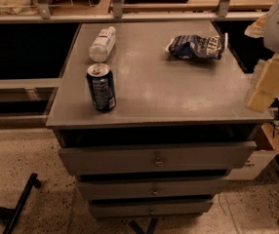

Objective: Move blue chip bag near pepsi can

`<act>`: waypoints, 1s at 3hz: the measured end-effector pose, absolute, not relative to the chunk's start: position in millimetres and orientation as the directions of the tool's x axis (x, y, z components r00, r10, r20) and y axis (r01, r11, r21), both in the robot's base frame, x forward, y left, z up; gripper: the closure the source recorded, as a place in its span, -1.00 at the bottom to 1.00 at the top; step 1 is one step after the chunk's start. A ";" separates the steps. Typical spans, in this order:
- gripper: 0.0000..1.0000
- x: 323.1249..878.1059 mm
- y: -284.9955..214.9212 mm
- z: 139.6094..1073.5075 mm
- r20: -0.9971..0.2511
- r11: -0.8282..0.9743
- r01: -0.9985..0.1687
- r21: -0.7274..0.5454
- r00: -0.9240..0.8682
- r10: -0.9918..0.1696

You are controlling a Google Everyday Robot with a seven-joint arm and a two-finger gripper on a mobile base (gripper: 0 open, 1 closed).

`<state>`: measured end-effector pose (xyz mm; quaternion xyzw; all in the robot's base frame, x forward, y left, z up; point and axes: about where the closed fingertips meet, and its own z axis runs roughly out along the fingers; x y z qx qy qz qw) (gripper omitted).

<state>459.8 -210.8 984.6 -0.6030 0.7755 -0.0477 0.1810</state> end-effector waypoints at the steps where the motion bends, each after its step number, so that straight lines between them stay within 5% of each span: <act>1: -1.00 503.6 -213.1 1002.2 -0.232 0.269 -0.886 -0.377 -0.190 -0.954; 3: -1.00 614.0 -234.9 1050.1 -0.266 0.325 -0.756 -0.568 -0.205 -0.942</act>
Offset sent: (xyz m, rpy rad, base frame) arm 0.1627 -0.0362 0.0901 -0.0136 -0.3591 -0.0795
